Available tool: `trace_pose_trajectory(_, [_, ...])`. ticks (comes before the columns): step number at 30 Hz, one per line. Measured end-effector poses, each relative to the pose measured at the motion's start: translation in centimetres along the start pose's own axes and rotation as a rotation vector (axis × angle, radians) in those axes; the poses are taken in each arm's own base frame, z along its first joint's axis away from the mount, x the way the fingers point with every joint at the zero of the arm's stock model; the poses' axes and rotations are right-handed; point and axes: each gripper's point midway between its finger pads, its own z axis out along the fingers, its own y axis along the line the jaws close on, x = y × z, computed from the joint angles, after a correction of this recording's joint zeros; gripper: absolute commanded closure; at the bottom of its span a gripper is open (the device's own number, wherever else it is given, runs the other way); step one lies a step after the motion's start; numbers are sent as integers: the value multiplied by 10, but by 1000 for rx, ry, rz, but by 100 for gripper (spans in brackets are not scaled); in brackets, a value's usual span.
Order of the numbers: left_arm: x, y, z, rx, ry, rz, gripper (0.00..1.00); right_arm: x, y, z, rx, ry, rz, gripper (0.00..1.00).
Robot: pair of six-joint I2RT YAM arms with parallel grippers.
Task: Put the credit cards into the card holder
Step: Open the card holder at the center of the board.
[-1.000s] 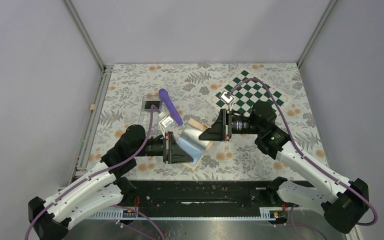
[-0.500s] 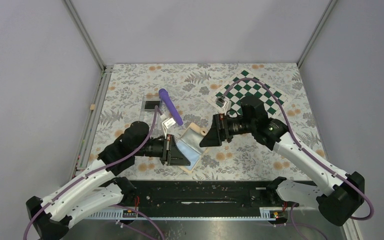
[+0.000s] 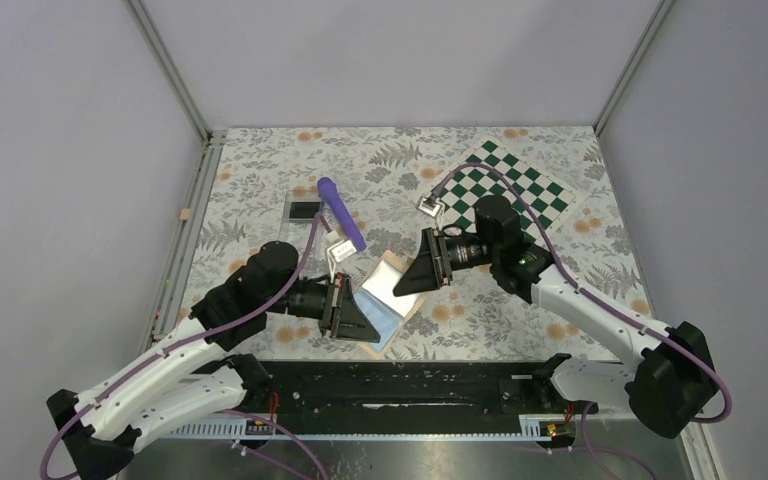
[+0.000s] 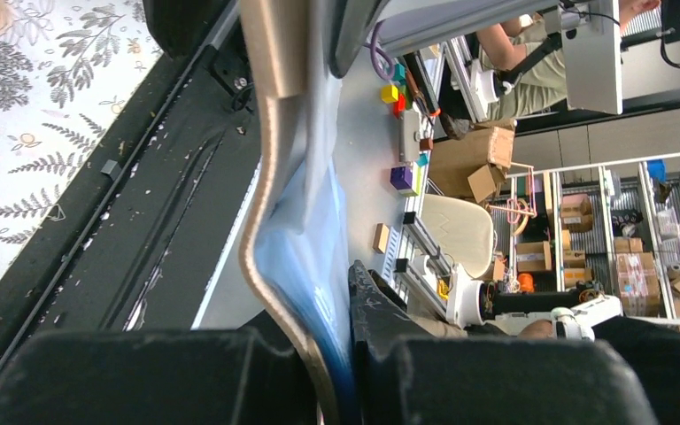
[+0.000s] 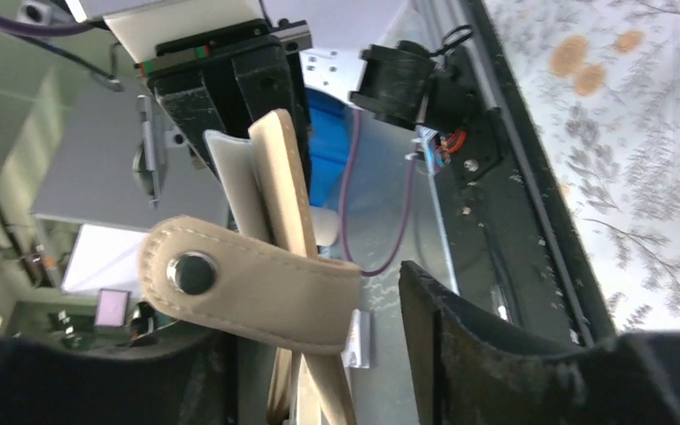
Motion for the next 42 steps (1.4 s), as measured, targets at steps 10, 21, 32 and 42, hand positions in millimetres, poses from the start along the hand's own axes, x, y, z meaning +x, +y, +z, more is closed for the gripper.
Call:
trace_pose_trajectory(10, [0,-16,-5,39,0,54,100,0,39,3,-205,33,14,96])
trace_pose_trajectory(21, [-11,-25,-9,65,-76,158,100,-3,87,-9,-389,30,21,100])
trace_pose_trajectory(32, [-26,-15,-6,23,-170,233,34,-2,95,-13,-403,52,65,100])
trace_pose_trajectory(42, [-45,17,-30,-248,-306,185,1,-10,55,-14,-133,-65,12,100])
